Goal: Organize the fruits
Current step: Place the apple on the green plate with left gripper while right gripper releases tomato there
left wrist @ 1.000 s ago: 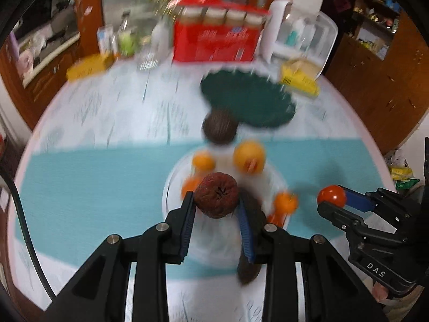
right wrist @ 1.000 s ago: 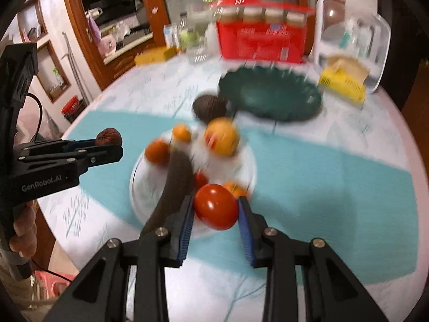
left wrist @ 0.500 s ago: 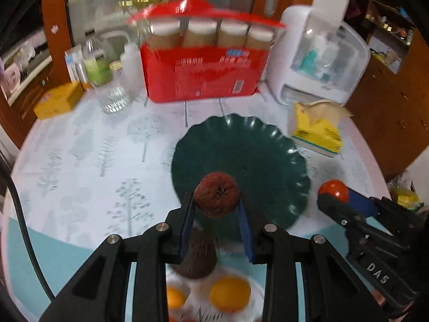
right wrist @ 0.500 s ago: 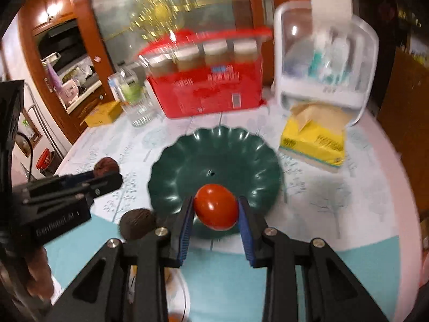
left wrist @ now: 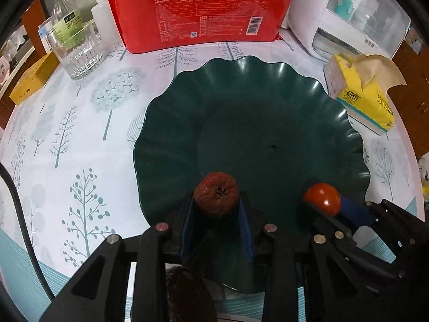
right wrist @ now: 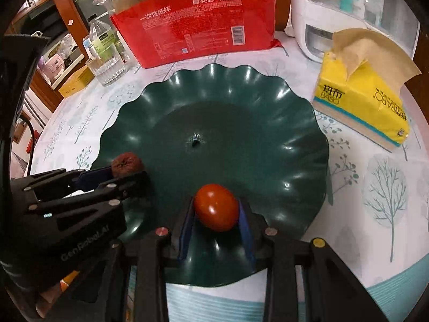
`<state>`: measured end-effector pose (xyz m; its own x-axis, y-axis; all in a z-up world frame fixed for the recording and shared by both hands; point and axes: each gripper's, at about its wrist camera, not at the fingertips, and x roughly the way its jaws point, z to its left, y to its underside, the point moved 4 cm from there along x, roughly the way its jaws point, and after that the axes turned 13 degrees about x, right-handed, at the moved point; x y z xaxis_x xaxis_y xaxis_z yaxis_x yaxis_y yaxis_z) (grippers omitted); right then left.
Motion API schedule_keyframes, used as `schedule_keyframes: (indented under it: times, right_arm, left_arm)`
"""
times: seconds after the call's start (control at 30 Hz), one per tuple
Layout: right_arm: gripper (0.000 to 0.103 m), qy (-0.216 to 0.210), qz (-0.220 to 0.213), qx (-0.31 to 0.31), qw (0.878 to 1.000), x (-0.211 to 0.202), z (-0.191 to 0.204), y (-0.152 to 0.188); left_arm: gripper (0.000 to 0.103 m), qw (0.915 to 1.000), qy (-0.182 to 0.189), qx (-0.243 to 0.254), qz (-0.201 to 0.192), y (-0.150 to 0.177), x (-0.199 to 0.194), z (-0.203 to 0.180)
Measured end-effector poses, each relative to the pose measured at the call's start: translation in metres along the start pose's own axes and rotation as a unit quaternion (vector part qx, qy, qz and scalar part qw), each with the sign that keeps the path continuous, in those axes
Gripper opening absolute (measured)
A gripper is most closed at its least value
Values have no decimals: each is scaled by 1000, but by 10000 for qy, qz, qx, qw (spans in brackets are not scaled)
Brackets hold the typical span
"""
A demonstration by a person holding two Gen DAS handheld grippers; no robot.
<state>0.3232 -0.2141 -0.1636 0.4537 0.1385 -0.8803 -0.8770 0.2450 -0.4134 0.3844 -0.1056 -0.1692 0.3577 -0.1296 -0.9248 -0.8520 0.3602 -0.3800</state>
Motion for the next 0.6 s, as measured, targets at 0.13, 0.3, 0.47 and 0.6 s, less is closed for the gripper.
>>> schedule_keyframes:
  times: [0.13, 0.3, 0.47, 0.6]
  right_arm:
    - [34, 45, 36, 44, 10000, -1, 0, -2]
    - [34, 61, 95, 178, 9998, -7, -4, -2]
    - [35, -62, 41, 282, 9996, -25, -7, -1]
    - [52, -133, -7, 251, 9996, -42, -2, 0]
  left_arm:
    - [36, 10000, 52, 11, 41, 1, -2, 0]
    - [58, 10000, 42, -20, -64, 2, -15, 7]
    - [82, 9995, -146, -88, -262, 5, -39, 14]
    - [82, 9978, -54, -89, -648, 9, -69, 20]
